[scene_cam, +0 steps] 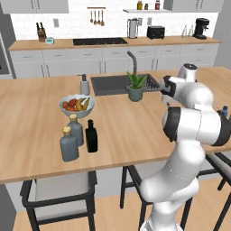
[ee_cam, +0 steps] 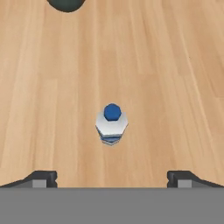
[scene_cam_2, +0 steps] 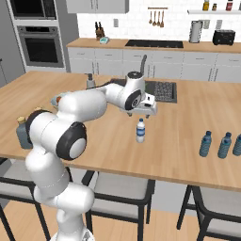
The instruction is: Move the plastic bottles in the middle to the plastics group, and the glass bottles in the middle to the glass group.
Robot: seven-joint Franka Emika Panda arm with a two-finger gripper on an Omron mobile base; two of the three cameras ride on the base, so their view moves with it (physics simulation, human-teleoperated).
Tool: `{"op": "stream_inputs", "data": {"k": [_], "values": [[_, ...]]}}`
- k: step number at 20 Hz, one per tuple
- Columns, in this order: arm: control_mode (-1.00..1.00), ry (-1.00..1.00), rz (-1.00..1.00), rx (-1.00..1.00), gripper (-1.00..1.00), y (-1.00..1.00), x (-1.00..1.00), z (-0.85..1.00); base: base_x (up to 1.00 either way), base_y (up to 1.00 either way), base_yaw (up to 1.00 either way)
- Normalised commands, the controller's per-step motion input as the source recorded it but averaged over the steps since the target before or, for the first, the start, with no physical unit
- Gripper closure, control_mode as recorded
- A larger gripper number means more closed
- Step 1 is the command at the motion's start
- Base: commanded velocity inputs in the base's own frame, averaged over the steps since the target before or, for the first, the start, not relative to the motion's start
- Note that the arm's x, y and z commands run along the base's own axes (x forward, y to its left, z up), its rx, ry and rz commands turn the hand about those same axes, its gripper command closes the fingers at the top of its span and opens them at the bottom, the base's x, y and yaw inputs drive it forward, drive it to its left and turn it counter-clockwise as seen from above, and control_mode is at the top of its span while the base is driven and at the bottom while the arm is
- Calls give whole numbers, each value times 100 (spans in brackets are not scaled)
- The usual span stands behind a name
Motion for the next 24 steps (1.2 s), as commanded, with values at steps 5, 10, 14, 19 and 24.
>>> {"op": "stream_inputs", "data": {"k": [5, 10, 14, 19, 24], "values": [[-100, 0, 0, 0, -100, 0, 28, -44, 0, 0, 0], [-100, 0, 0, 0, -100, 1, 9, -37, 0, 0, 0], [-100, 0, 0, 0, -100, 0, 24, -28, 0, 0, 0], [-100, 0, 4, 0, -100, 3, 14, -15, 0, 0, 0], [-100, 0, 0, 0, -100, 0, 0, -8, 0, 0, 0]]}}
